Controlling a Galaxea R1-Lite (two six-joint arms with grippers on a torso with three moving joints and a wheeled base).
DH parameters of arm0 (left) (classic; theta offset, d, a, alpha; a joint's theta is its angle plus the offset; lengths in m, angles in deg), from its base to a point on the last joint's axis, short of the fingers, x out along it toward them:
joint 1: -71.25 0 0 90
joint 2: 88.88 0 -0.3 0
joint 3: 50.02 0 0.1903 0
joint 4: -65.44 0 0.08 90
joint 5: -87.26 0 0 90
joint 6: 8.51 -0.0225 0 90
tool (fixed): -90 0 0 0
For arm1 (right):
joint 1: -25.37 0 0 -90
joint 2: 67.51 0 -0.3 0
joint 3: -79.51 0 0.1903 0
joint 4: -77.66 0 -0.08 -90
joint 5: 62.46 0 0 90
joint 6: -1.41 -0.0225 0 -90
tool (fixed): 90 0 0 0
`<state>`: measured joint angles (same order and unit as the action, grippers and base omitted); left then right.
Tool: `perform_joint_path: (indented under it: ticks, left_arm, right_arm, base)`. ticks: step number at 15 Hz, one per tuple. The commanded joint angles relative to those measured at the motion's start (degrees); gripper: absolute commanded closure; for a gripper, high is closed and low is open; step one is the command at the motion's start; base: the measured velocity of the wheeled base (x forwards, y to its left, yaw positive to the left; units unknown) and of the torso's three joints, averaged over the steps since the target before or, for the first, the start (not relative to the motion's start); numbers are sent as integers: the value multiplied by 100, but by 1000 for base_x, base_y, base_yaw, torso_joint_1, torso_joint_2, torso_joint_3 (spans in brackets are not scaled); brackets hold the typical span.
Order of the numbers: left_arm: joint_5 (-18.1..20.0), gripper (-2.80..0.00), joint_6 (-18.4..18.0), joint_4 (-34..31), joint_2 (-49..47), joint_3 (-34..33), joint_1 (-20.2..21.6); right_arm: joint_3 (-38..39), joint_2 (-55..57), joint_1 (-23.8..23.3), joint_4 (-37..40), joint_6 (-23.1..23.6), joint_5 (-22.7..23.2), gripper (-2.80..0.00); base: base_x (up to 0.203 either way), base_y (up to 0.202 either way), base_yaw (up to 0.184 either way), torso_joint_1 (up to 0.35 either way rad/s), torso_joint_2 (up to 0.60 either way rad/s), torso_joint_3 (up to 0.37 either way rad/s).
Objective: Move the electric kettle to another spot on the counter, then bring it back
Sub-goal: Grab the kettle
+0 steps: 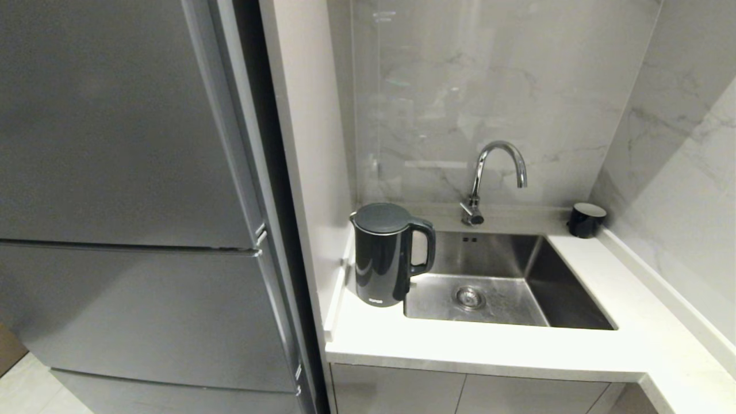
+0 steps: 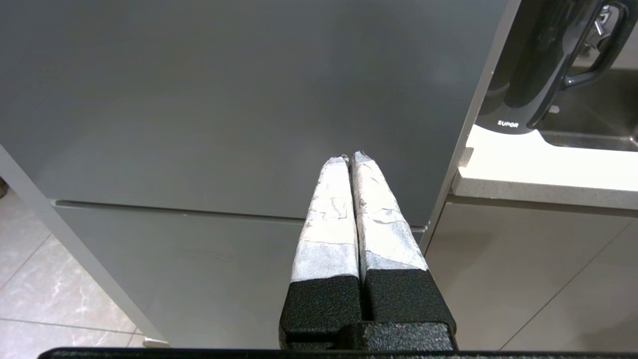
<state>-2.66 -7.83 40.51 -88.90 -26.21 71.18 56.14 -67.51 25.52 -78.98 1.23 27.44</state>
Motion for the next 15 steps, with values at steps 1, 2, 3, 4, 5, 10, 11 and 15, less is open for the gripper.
perform_joint_path:
  ticks: [1, 2, 3, 4, 5, 10, 11, 15]
  left_arm:
    - [1, 0, 2, -2, -6, 0, 7]
    - [1, 0, 2, -2, -6, 0, 7]
    - [1, 0, 2, -2, -6, 0, -1]
    - [1, 0, 2, -2, -6, 0, -1]
    - [1, 0, 2, -2, -6, 0, 0]
    - [1, 0, 2, -2, -6, 0, 7]
    - [1, 0, 2, -2, -6, 0, 7]
    - [1, 0, 2, -2, -6, 0, -1]
  right_arm:
    - [0, -9, 2, 0, 1, 1, 0]
    - [0, -9, 2, 0, 1, 1, 0]
    - [0, -9, 2, 0, 1, 1, 0]
    - [0, -9, 2, 0, 1, 1, 0]
    - [0, -9, 2, 0, 1, 1, 0]
    - [0, -9, 2, 0, 1, 1, 0]
    - [0, -9, 2, 0, 1, 1, 0]
    - [0, -7, 2, 0, 1, 1, 0]
  base:
    - [0, 0, 0, 0, 0, 0]
    - [0, 0, 0, 0, 0, 0]
    - [0, 0, 0, 0, 0, 0]
    - [0, 0, 0, 0, 0, 0]
    - [0, 0, 0, 0, 0, 0]
    - [-2, 1, -15, -1, 2, 1]
    - [0, 6, -118, -6, 11, 3]
    - [0, 7, -173, 3, 3, 1]
